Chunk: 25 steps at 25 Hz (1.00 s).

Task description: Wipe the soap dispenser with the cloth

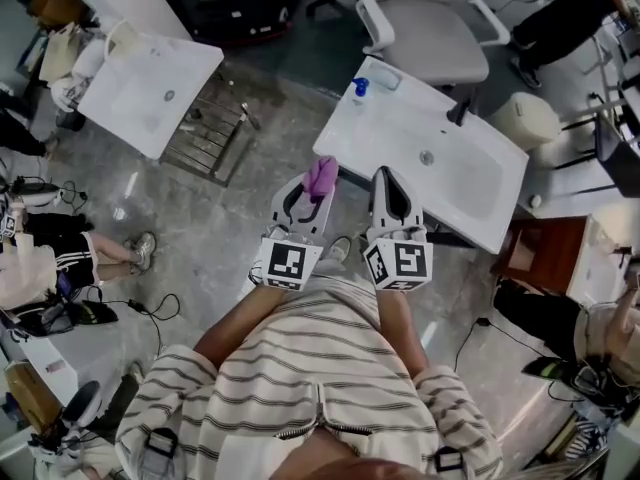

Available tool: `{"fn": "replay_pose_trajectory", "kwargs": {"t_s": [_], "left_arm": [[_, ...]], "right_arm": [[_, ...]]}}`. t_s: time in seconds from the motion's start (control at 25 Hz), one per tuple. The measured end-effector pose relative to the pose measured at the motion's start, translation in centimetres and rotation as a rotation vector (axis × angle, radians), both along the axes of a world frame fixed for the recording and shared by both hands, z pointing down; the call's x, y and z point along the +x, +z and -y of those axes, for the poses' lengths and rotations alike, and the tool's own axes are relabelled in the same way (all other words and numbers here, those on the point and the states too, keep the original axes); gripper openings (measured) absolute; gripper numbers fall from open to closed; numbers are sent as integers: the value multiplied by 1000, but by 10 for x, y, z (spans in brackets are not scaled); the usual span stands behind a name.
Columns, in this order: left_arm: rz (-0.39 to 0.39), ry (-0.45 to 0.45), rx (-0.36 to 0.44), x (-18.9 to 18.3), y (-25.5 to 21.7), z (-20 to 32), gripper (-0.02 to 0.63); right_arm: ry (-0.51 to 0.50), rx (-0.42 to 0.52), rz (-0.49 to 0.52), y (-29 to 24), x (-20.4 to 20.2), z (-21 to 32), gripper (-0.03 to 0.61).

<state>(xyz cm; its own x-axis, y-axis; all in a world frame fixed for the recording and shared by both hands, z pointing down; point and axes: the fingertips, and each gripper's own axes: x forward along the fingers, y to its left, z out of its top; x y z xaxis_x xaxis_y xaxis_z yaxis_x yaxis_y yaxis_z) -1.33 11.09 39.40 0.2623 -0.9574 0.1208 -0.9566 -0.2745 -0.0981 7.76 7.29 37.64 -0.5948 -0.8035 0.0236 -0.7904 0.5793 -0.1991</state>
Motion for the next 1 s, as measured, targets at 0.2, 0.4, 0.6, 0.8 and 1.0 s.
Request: {"fn": "replay_pose_trajectory", "kwargs": {"t_s": [0.2, 0.4, 0.6, 0.8, 1.0], "left_arm": [[-4, -15, -6, -3, 5, 43, 117], [-7, -27, -10, -7, 7, 75, 117], [5, -14, -46, -9, 16, 103, 117], [-20, 15, -65, -35, 23, 140, 117], [-43, 60, -94, -46, 35, 183, 117]], "right_arm": [[-21, -2, 7, 3, 0, 43, -5], [-28, -23, 4, 10, -2, 76, -3], [-12, -62, 3, 27, -5, 106, -2], [4, -90, -44, 39, -36, 136, -2], [17, -140, -89, 62, -57, 175, -2]]}}
